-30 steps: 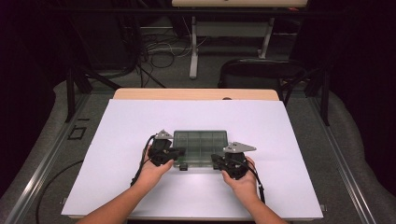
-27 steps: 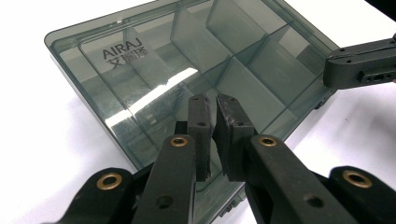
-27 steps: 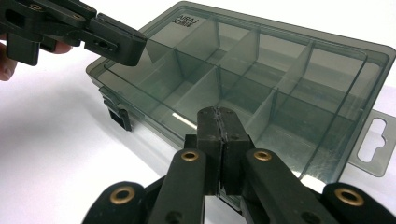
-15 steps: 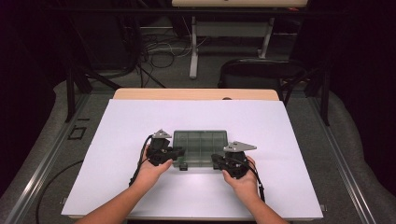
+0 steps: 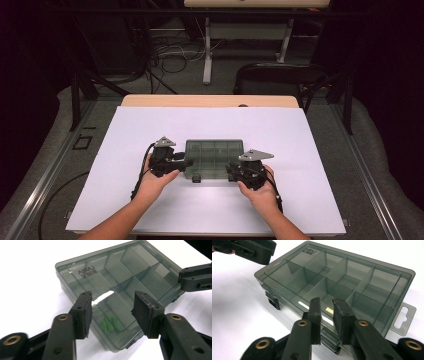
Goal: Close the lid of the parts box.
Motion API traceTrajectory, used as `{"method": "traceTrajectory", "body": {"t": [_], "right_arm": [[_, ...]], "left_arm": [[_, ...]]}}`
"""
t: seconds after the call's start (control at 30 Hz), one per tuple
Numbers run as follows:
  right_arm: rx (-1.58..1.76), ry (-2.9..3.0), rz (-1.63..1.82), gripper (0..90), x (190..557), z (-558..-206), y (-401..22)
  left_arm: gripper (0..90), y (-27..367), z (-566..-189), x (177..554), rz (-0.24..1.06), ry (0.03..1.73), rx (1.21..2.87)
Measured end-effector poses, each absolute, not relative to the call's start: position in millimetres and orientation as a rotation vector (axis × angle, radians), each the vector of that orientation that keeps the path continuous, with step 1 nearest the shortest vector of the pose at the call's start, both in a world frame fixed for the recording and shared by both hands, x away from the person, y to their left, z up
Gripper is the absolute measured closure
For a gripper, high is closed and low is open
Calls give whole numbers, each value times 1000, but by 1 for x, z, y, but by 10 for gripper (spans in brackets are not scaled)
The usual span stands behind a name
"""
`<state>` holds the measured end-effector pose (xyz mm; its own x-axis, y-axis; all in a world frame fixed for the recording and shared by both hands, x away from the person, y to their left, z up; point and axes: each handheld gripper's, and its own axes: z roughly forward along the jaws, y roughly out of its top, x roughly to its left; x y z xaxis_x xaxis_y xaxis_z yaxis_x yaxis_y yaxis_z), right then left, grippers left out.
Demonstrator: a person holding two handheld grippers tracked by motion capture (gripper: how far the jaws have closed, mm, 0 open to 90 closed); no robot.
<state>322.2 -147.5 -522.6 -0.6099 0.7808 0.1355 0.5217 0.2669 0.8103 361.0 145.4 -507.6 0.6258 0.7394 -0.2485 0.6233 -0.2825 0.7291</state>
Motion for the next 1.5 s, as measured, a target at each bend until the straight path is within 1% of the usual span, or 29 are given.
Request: {"method": "traceTrajectory", "body": {"t": [0.13,0.2,0.3,0.43,0.53,0.63,0.7,0.77,0.9,1.07,1.5], "right_arm": [[1215,2255,1255,642,323,-520,-147],[1214,2253,1248,609,324,-517,-147],[1225,2262,1244,535,325,-514,-148],[1257,2278,1237,448,328,-513,-149],[1274,2275,1216,411,329,-512,-151],[1267,2253,1204,390,329,-511,-154],[1273,2251,1215,367,329,-509,-157],[1284,2246,1219,362,329,-507,-160],[1285,2225,1207,340,328,-504,-167],[1274,2213,1150,336,323,-501,-175],[1330,2143,1160,333,308,-500,-209]], "left_arm": [[425,153,-505,360,199,1072,1983],[410,156,-503,360,214,1079,1979],[388,161,-502,360,231,1084,1985],[374,169,-501,360,229,1112,1983],[374,175,-501,360,226,1130,1982],[367,180,-501,359,242,1150,1973],[350,182,-501,358,251,1153,1980],[319,185,-502,357,272,1149,1995],[304,191,-502,353,297,1149,1994],[295,204,-502,347,331,1160,1980],[292,240,-509,333,394,1208,1934]]}}
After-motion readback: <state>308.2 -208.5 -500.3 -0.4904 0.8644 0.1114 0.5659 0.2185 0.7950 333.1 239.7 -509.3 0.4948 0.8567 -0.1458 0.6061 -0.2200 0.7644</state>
